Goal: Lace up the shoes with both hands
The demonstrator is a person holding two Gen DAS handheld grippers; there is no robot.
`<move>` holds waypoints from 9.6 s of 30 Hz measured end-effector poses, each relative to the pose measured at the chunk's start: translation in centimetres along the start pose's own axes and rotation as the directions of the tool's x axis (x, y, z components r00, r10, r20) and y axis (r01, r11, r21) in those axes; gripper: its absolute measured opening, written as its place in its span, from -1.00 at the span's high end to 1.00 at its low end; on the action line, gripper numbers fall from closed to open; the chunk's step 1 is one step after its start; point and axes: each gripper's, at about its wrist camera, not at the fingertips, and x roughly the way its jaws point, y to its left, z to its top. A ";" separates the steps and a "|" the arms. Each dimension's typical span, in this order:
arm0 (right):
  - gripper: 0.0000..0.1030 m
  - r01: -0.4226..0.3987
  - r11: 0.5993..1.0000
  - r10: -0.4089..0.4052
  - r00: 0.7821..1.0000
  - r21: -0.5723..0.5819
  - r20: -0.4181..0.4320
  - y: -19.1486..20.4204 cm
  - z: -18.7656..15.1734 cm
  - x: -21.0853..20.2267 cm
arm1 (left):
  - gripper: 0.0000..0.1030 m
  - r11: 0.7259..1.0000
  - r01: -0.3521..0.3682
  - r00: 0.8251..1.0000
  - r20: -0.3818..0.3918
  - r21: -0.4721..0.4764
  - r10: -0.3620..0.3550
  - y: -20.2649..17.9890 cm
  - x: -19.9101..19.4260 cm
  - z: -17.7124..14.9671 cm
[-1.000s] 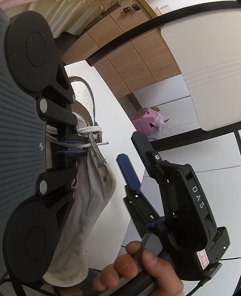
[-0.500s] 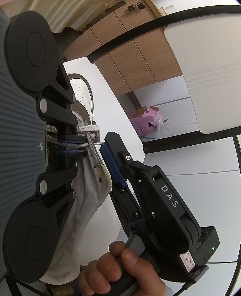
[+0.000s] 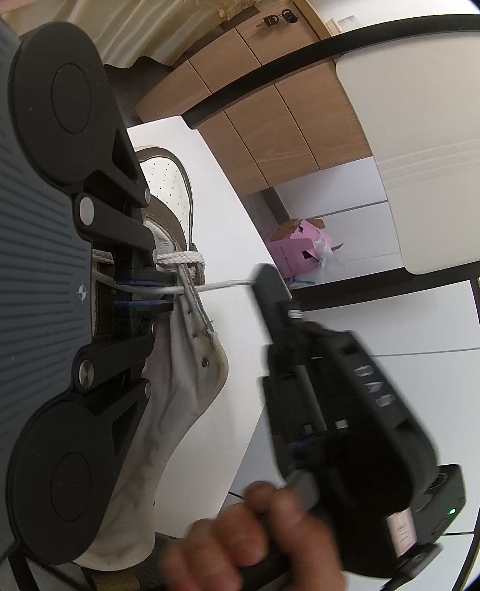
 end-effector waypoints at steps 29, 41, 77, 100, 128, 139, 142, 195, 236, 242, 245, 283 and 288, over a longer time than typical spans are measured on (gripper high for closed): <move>-0.07 0.032 0.976 -0.027 0.999 0.215 -0.030 -1.4 -0.6 -0.6 | 0.19 0.957 -0.163 0.983 0.044 -0.242 0.178 -3.4 -6.8 -1.2; 0.80 0.044 0.958 -0.025 0.997 0.282 -0.072 -2.0 -1.5 2.5 | 0.62 0.961 -0.209 0.975 0.035 -0.183 0.219 -3.9 -6.0 -0.8; 0.66 0.341 0.934 -0.357 0.875 0.107 0.327 -6.7 4.3 -9.8 | 0.64 0.917 -0.249 0.967 -0.034 -0.313 0.251 -3.8 -4.8 -1.1; -0.99 0.058 0.998 -0.058 0.997 -0.005 0.044 0.4 -1.6 -5.4 | 0.58 0.918 -0.213 0.976 -0.022 -0.334 0.219 -3.0 -5.0 -1.4; -0.23 0.145 0.933 -0.164 0.986 0.328 0.031 -4.1 -2.7 1.1 | 0.43 0.923 -0.210 0.976 -0.015 -0.322 0.216 -2.4 -4.4 -0.7; 0.90 0.119 0.946 -0.142 0.988 0.303 0.055 -4.0 -2.2 1.4 | 0.72 0.908 -0.249 0.967 -0.040 -0.337 0.250 -2.2 -3.1 -0.2; 0.93 0.144 0.955 -0.167 0.983 0.260 0.071 -3.7 -1.7 0.9 | 0.79 0.903 -0.275 0.960 -0.046 -0.329 0.276 -2.3 -3.3 -0.2; -1.00 0.299 0.936 -0.339 0.907 0.185 0.249 -5.7 3.8 -11.2 | 0.79 0.928 -0.251 0.967 -0.018 -0.274 0.256 -3.1 -1.8 0.6; 0.29 0.058 0.926 -0.083 0.995 0.372 0.052 -3.4 -2.0 3.2 | 0.66 0.867 -0.294 0.953 -0.053 -0.401 0.298 -0.2 -2.9 -0.3; 0.90 0.064 0.936 -0.089 0.994 0.345 0.057 -3.3 -1.7 2.7 | 0.76 0.848 -0.313 0.946 -0.065 -0.427 0.317 -0.1 -2.9 -0.1; 0.94 0.047 0.941 -0.076 0.994 0.334 0.074 -3.2 -1.4 2.2 | 0.77 0.839 -0.309 0.947 -0.066 -0.448 0.314 0.2 -3.0 -0.3; 0.66 0.378 0.919 -0.393 0.904 0.115 0.169 -7.9 3.4 -6.2 | 0.81 0.802 -0.332 0.937 -0.073 -0.497 0.343 -0.1 -2.5 0.1; -0.39 0.398 0.916 -0.400 0.897 0.052 0.186 -6.4 3.0 -7.4 | 0.81 0.808 -0.325 0.940 -0.072 -0.491 0.334 -0.1 -2.4 0.1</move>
